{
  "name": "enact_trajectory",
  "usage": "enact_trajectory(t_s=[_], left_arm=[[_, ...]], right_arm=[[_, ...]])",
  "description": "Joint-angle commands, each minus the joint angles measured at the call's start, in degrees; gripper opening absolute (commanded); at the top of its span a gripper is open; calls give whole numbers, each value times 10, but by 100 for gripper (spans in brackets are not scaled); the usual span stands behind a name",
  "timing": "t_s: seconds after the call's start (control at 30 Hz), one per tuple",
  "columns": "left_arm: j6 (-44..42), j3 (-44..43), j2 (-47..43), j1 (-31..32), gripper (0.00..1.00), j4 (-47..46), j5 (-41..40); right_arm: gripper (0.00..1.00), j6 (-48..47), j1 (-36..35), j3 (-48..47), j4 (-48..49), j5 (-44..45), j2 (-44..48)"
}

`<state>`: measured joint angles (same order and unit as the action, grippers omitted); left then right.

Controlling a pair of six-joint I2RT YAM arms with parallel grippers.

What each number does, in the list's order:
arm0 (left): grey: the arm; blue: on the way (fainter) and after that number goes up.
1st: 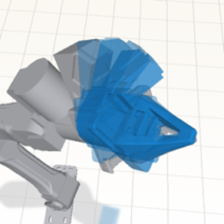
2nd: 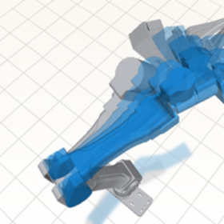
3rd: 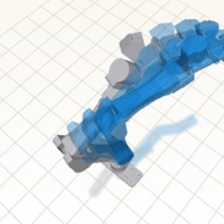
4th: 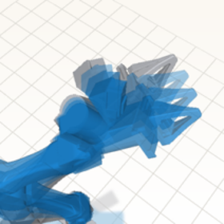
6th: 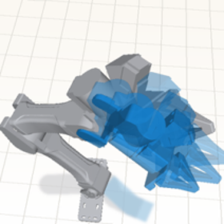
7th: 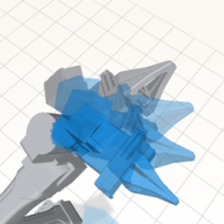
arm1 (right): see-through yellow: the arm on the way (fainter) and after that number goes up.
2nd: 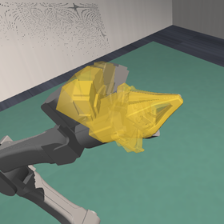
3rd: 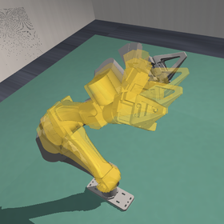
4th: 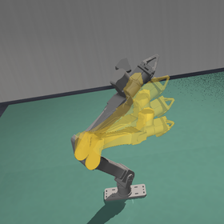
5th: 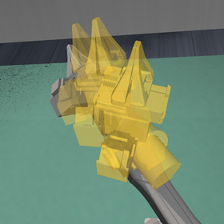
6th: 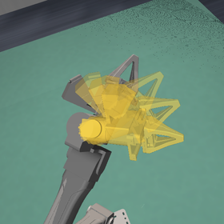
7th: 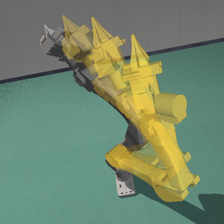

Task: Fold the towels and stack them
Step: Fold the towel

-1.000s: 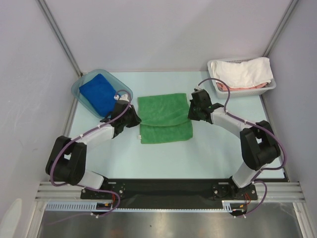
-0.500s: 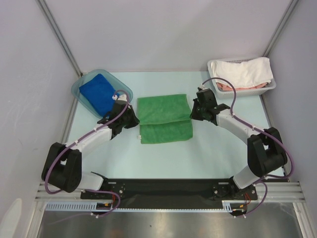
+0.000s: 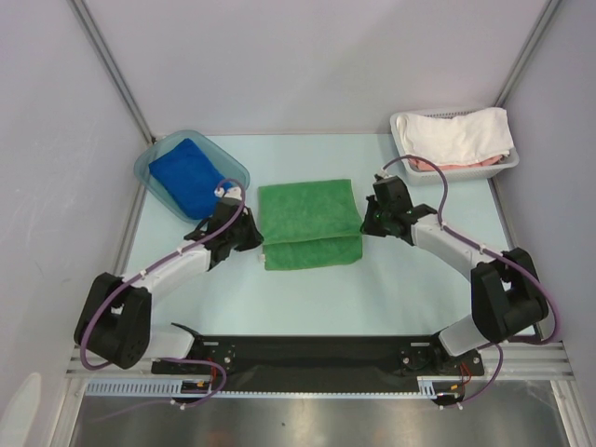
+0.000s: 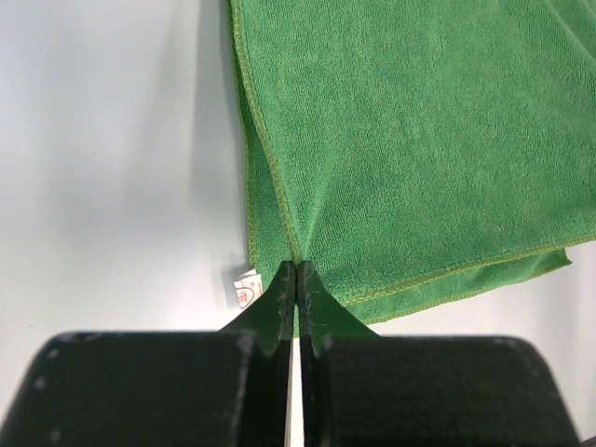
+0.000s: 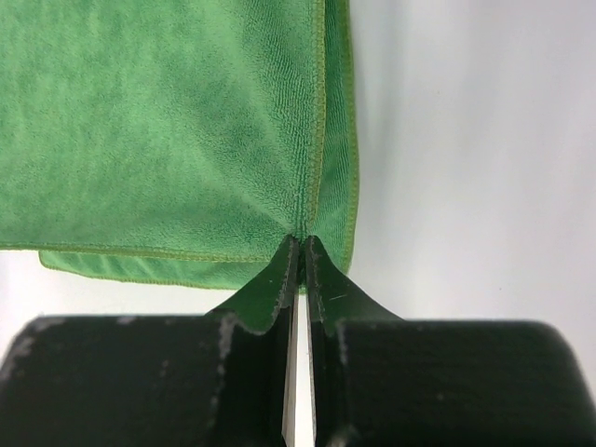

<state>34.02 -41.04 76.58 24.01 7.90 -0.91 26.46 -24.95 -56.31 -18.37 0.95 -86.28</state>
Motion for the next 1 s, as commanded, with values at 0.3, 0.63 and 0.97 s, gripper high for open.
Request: enact_trajectory(t_s=[0.3, 0.63, 0.97], left_arm=[[-3, 24, -50, 6, 0, 1, 1], [4, 55, -59, 10, 0, -10, 5], [11, 76, -38, 21, 0, -31, 19]], right_arm=[[3, -4, -5, 31, 4, -2, 52], [3, 3, -10, 57, 15, -3, 59], [3, 9, -15, 89, 38, -3, 46]])
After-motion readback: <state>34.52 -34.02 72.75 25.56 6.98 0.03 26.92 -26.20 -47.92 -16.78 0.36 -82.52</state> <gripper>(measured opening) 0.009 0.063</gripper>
